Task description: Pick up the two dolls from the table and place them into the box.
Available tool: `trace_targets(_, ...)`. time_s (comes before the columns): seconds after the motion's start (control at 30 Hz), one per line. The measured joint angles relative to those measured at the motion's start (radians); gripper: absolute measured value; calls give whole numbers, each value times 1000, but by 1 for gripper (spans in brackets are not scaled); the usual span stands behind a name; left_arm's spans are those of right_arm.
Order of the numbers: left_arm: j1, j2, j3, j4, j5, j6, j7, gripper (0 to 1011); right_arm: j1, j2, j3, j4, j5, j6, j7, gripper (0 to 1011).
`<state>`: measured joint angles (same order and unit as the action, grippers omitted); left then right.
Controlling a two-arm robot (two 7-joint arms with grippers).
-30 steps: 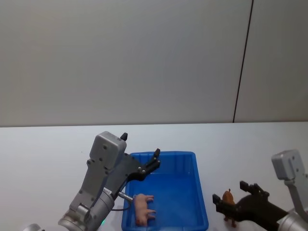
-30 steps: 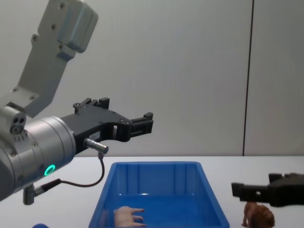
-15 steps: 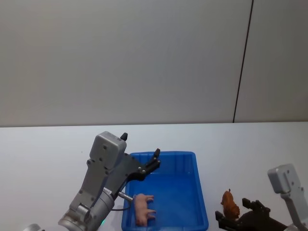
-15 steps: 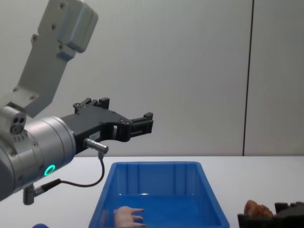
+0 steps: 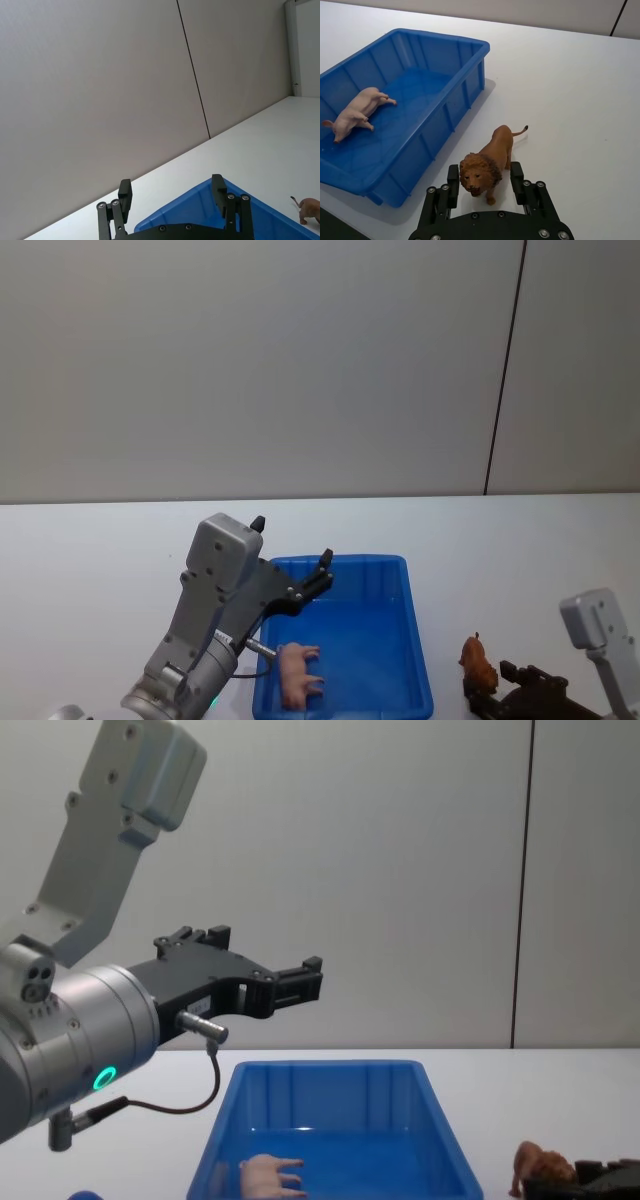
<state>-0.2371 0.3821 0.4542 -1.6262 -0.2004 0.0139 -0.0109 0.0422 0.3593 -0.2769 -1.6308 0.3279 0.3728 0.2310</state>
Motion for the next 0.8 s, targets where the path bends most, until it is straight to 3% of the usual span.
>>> trace_targets(0.27,0,0,0,0,0,0,0,1001,-5,4,5,-10,-2,-15,-17,428)
trace_targets(0.8,0,0,0,0,0,0,0,1001,11,6,13,-71,-18,-85,-6,425)
